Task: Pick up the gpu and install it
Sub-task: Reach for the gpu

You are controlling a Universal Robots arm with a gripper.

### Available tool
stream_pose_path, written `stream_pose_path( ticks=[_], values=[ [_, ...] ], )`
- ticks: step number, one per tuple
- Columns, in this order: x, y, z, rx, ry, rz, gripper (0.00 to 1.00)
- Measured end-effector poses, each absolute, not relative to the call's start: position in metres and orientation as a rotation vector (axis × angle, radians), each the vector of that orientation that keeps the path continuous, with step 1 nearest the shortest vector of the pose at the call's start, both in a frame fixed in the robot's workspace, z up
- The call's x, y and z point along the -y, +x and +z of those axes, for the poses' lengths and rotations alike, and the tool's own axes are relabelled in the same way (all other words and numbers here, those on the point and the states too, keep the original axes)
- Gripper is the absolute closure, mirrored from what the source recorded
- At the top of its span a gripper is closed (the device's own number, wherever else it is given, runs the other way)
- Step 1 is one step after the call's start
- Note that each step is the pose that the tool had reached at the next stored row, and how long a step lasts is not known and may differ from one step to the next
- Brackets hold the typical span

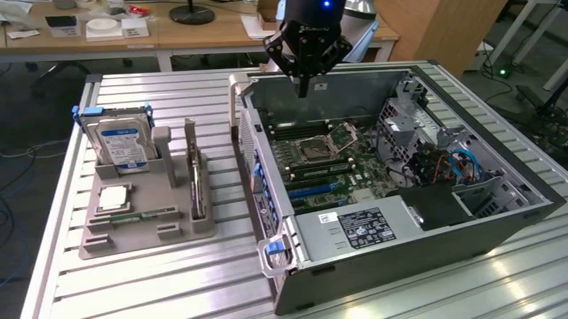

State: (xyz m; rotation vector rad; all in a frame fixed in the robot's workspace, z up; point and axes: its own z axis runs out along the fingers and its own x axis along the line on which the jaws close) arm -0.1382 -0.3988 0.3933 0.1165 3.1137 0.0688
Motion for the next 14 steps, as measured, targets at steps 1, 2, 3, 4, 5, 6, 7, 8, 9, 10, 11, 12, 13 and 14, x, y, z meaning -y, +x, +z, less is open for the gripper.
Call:
stream_pose_path(
  ticks=[1,2,3,4,5,6,7,8,9,10,11,12,13,14],
  values=[
    [0.3989,-0.1389,0.3933,-3.114,0.117,0.069,0.89],
    [0.3988,-0.1396,0.3933,-3.114,0.117,0.069,0.89],
    [0.3988,-0.1402,0.3933,-3.114,0.117,0.069,0.89],
    [0.3988,-0.1409,0.3933,-3.114,0.117,0.069,0.89],
    [0.3989,-0.1415,0.3933,-3.114,0.117,0.069,0.89],
    [0.3988,-0.1422,0.3933,-3.114,0.117,0.069,0.89],
    [0.3988,-0.1428,0.3933,-3.114,0.117,0.069,0.89],
    [0.3989,-0.1434,0.3933,-3.114,0.117,0.069,0.89],
    [0.3988,-0.1441,0.3933,-3.114,0.117,0.069,0.89],
    [0.3988,-0.1446,0.3933,-3.114,0.117,0.069,0.89],
    [0.3988,-0.1452,0.3933,-3.114,0.117,0.069,0.89],
    [0.3988,-0.1458,0.3933,-3.114,0.117,0.069,0.89],
    [0.3988,-0.1465,0.3933,-3.114,0.117,0.069,0.89],
    [0.3989,-0.1470,0.3933,-3.114,0.117,0.069,0.89]
  ],
)
